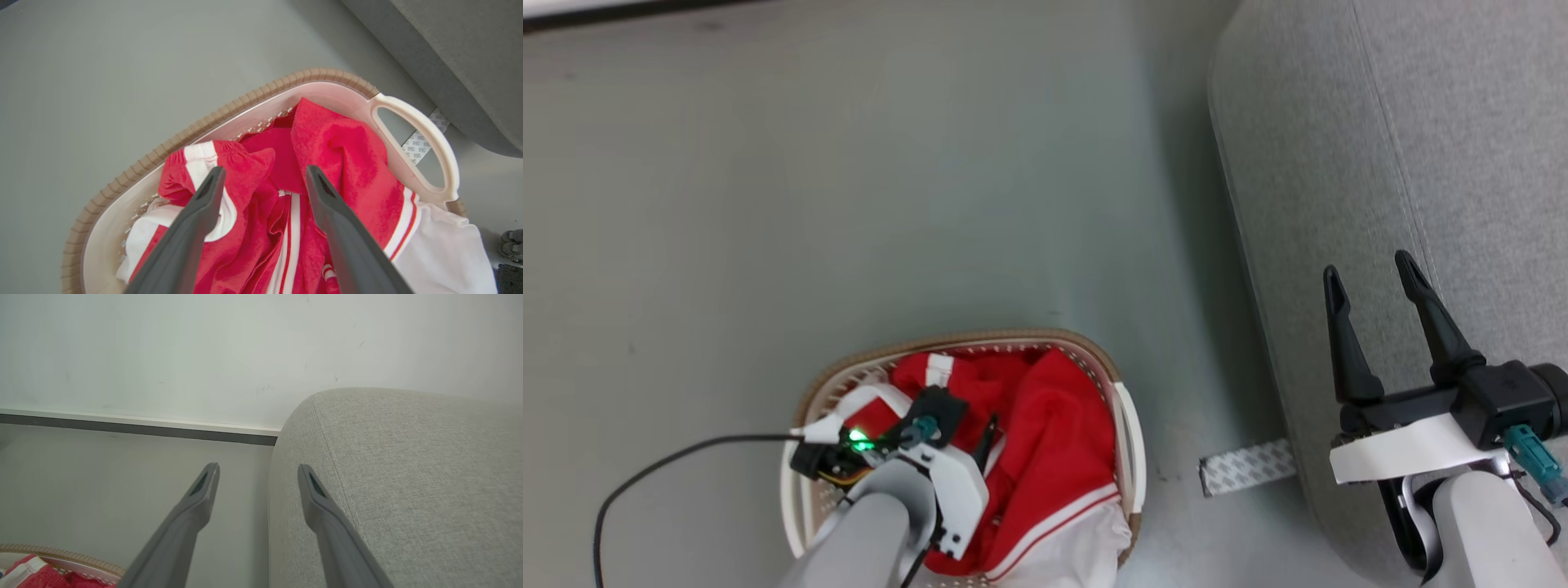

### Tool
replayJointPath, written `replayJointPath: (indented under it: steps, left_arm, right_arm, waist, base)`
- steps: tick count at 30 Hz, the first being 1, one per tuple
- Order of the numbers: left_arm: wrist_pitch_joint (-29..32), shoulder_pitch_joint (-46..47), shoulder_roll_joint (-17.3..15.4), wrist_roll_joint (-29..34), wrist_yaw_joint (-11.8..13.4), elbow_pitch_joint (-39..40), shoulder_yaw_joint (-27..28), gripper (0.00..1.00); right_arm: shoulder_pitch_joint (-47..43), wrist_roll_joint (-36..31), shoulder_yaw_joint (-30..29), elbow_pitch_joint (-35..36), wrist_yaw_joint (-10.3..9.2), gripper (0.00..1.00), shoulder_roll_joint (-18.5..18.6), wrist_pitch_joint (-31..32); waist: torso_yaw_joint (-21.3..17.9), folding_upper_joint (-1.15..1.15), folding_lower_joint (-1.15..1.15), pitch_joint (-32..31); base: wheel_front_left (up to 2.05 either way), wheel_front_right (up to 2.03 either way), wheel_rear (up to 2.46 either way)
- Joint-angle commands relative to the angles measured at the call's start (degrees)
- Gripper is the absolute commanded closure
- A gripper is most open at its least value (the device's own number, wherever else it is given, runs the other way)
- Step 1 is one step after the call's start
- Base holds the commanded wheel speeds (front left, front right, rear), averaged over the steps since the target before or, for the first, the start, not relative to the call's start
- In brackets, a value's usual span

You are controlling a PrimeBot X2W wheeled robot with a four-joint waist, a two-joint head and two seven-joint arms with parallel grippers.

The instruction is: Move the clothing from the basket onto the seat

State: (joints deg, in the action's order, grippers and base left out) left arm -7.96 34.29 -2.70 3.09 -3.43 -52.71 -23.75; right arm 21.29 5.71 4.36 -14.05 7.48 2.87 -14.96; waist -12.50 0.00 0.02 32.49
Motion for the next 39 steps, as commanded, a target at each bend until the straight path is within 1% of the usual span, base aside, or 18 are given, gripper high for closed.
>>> replayJointPath:
  steps: [1,4,7,15,19,22,27,28,29,30,31,39]
  left_arm:
    - [0.3,1.5,-0.4,-0.1,0.8,-0.9,0.1,0.00]
    - [1.2,3.4,-0.6,0.3,2.9,-3.4,0.2,0.00]
    - [1.4,4.3,-0.7,0.1,3.6,-4.9,0.2,0.00]
    - [1.1,8.3,-1.4,1.5,7.3,-10.0,-0.6,0.00]
    - [1.2,10.3,-1.9,1.9,7.9,-12.5,-1.3,0.00]
    - [1.4,11.8,-2.4,2.7,7.8,-14.3,-2.2,0.00]
    - [1.0,13.4,-2.2,2.5,8.2,-16.4,-3.2,0.01]
    - [0.9,13.6,-2.1,2.5,8.2,-16.7,-3.4,0.38]
    - [0.8,13.8,-2.1,2.6,8.4,-17.0,-3.6,0.72]
    - [0.8,13.9,-2.0,2.6,8.4,-17.2,-3.7,0.91]
    - [0.7,14.0,-2.0,2.5,8.4,-17.5,-3.8,1.00]
    - [-2.0,13.9,-1.6,0.6,8.2,-18.6,-3.7,1.00]
  right_arm:
    - [1.3,0.5,0.3,0.6,0.02,0.00,-0.1,-0.2]
    - [1.8,1.6,0.8,1.1,0.02,0.00,-0.1,-0.2]
    - [2.1,2.1,1.0,1.5,0.02,0.00,-0.1,-0.2]
    - [2.5,3.1,1.7,2.1,0.02,0.00,-0.1,-0.2]
    - [2.7,3.6,2.2,2.4,0.02,0.00,-0.1,-0.2]
    - [3.1,3.9,2.6,2.7,0.02,0.00,-0.1,-0.2]
    - [3.3,4.3,2.6,3.1,0.02,0.00,-0.1,-0.2]
    - [3.2,4.4,2.5,3.1,0.02,0.00,-0.1,-0.2]
    - [3.0,4.4,2.4,3.1,0.02,0.00,-0.1,-0.2]
    - [2.9,4.4,2.3,3.1,0.02,0.00,-0.1,-0.2]
    - [2.7,4.4,2.2,3.2,0.02,0.00,-0.1,-0.2]
    - [2.4,4.8,1.5,2.6,0.02,0.00,-0.1,-0.2]
  waist:
    - [-1.8,0.00,-0.02,2.7]
    - [-2.4,0.00,-0.02,4.7]
    - [-2.7,0.00,-0.02,5.9]
    - [-3.6,0.00,-0.02,9.3]
    - [-3.9,0.00,-0.02,10.4]
    - [-4.2,0.00,-0.02,11.6]
    - [-4.5,0.00,-0.02,12.8]
    - [-4.5,0.00,-0.02,12.9]
    - [-4.5,0.00,-0.02,13.0]
    - [-4.5,0.00,-0.02,13.0]
    - [-4.5,0.00,-0.02,13.0]
    - [-3.7,0.00,-0.02,11.6]
  base:
    - [0.00,0.00,0.00]
    - [0.00,0.00,0.00]
    - [0.00,0.00,0.00]
    - [0.00,0.00,0.00]
    - [0.00,0.00,0.00]
    - [0.00,0.00,0.00]
    - [0.00,0.00,0.00]
    - [0.00,0.00,0.00]
    - [0.00,0.00,0.00]
    - [0.00,0.00,0.00]
    - [0.00,0.00,0.00]
    - [0.00,0.00,0.00]
